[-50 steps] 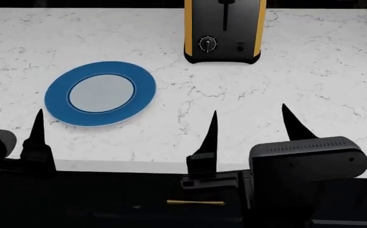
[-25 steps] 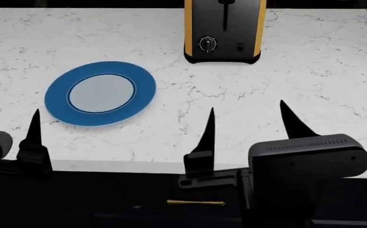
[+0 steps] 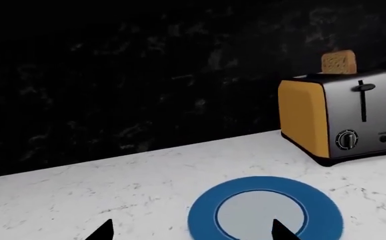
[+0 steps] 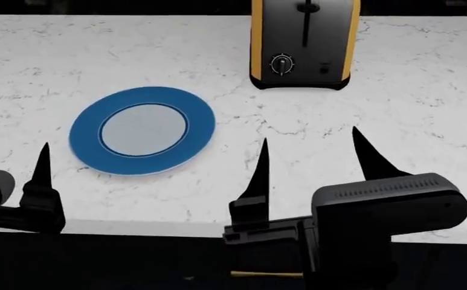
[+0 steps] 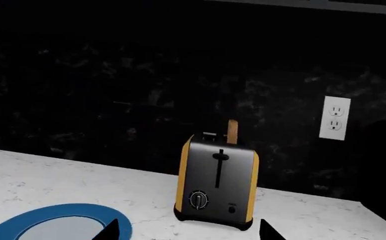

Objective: Place the toasted item on a plate.

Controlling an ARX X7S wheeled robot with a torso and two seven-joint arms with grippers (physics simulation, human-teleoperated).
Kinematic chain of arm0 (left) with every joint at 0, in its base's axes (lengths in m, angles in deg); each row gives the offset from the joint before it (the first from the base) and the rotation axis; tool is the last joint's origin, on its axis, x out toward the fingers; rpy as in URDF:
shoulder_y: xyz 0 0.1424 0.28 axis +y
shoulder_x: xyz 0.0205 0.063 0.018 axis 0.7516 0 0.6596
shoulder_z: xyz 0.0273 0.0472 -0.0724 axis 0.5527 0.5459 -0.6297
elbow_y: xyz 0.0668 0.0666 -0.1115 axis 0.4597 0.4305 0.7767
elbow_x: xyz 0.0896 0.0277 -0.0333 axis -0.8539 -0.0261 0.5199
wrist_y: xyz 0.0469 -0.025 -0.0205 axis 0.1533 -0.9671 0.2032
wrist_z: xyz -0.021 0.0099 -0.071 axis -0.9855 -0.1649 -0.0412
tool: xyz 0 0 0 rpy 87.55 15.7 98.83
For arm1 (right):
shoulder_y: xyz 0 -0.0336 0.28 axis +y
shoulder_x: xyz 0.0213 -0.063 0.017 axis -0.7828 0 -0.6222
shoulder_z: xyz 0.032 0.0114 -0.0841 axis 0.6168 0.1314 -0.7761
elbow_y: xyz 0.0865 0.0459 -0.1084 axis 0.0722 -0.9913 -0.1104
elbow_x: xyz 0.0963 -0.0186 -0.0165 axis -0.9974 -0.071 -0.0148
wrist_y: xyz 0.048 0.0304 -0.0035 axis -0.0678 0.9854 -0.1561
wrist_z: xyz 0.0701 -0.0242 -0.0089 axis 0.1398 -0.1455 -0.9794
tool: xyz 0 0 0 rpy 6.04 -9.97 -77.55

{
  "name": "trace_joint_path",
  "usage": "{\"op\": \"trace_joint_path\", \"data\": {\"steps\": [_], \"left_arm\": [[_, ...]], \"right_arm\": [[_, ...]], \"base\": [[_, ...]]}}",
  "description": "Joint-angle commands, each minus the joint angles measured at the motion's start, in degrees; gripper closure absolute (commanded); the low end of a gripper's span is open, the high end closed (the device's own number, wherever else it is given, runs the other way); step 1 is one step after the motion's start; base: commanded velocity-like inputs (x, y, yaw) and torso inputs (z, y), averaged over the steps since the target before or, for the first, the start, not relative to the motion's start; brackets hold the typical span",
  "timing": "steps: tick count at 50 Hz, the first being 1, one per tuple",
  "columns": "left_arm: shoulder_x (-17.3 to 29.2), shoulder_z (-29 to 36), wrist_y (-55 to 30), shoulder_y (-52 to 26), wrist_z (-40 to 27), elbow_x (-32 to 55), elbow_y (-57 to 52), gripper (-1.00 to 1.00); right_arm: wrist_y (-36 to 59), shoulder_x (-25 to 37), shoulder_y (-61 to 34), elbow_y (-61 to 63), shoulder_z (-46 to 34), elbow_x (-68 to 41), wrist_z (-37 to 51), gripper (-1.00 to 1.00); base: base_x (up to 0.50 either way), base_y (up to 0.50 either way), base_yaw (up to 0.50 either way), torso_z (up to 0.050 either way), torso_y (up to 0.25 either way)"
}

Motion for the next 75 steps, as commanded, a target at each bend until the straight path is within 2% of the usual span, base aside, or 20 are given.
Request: {"op": "trace_joint_path", "data": {"steps": [1,12,13,27,75], "left_arm": [[0.2,0.2,-0.4,0.1,-0.2,0.3,-0.1,-1.00],[0.3,0.2,-0.3,0.1,-0.4,0.5,-0.1,-1.00],[1.4,-0.5,-3.8,-3.9,-0.1,1.0,-0.7,-1.00],[2.6,-4.0,-10.6,-10.2,0.1,3.5,-2.8,-1.00],[4.0,-5.0,-11.1,-8.3,-0.7,4.2,-5.3,-1.00]], "right_arm": [[-0.3,0.0,-0.3,0.1,0.3,-0.7,0.3,-1.00],[-0.4,0.2,-0.4,0.1,0.1,-1.0,0.6,-1.00],[3.0,0.7,-4.3,1.8,0.8,-2.7,-0.2,-1.00],[9.0,1.4,-9.5,5.0,2.6,-5.3,0.0,-1.00],[12.0,2.6,-10.0,8.9,4.4,-8.4,2.0,-1.00]], "base": [[0.14,0.00,0.00,0.000,0.000],[0.14,0.00,0.00,0.000,0.000],[0.29,0.00,0.00,0.000,0.000],[0.30,0.00,0.00,0.000,0.000],[0.30,0.00,0.00,0.000,0.000]]}}
